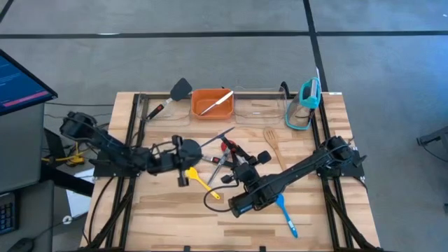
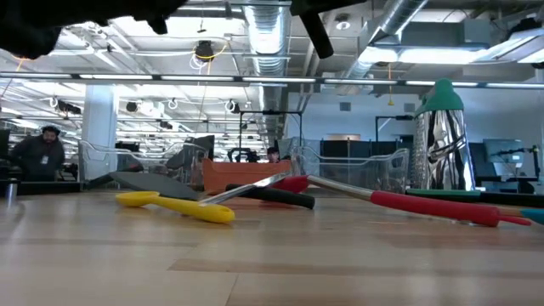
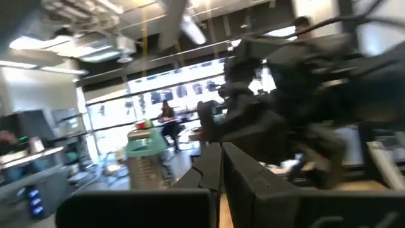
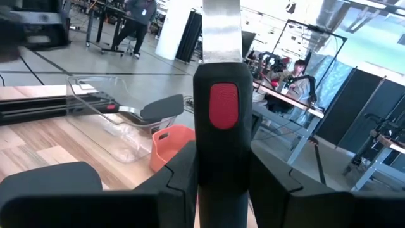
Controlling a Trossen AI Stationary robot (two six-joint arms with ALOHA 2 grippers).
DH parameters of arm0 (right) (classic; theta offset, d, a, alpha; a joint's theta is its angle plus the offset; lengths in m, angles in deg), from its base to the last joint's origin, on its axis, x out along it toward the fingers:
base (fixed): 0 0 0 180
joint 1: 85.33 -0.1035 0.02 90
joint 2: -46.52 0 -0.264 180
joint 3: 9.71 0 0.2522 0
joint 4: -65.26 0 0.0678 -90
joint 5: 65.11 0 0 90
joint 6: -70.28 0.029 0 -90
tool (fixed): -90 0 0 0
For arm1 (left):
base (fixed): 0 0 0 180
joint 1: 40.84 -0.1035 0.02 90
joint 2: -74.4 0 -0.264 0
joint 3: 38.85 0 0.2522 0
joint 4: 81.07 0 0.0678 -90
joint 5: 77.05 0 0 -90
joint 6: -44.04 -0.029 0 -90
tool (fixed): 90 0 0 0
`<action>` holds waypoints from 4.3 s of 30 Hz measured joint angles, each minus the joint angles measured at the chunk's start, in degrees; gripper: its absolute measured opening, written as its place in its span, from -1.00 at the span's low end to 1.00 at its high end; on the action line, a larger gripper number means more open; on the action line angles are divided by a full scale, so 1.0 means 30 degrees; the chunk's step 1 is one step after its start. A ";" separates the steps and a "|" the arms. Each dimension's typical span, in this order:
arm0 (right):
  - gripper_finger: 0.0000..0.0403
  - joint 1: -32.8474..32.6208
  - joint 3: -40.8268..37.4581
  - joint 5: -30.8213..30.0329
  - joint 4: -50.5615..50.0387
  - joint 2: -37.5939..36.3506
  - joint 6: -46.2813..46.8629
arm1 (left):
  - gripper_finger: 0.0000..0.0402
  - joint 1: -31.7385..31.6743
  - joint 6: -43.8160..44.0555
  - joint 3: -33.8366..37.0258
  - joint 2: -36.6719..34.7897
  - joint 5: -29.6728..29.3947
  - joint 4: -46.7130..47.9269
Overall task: Pick & Place Kitchen Items
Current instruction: Put the black spatula into the left transparent bin
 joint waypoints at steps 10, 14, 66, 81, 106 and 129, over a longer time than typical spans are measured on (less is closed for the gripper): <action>-0.53 0.0229 0.0000 0.0006 0.0114 0.0000 -0.0003 | -0.94 -0.2506 0.2506 -0.2636 0.1709 0.4722 -0.0018; -0.53 0.0455 0.0000 0.0006 0.0208 0.0000 -0.0016 | -0.92 -0.2506 0.2027 -0.2979 0.1734 0.3877 -0.0012; -0.53 0.0466 0.0000 0.0049 0.0231 0.0109 -0.0999 | -0.31 -0.4243 0.4875 -0.3537 0.1720 0.4974 0.0823; -0.53 0.0466 0.0000 0.0020 0.0315 0.0109 -0.1018 | -0.24 -0.4803 0.5390 -0.5722 0.3938 0.5330 0.2212; -0.53 0.0448 0.0000 0.0064 0.0522 0.0117 -0.1506 | -0.40 -0.5078 0.5660 -0.6673 0.4372 0.6810 0.2147; -0.53 0.0459 0.0000 0.0049 0.0660 0.0112 -0.1799 | -0.18 -0.5236 0.6485 -0.6725 0.4466 0.6788 0.3335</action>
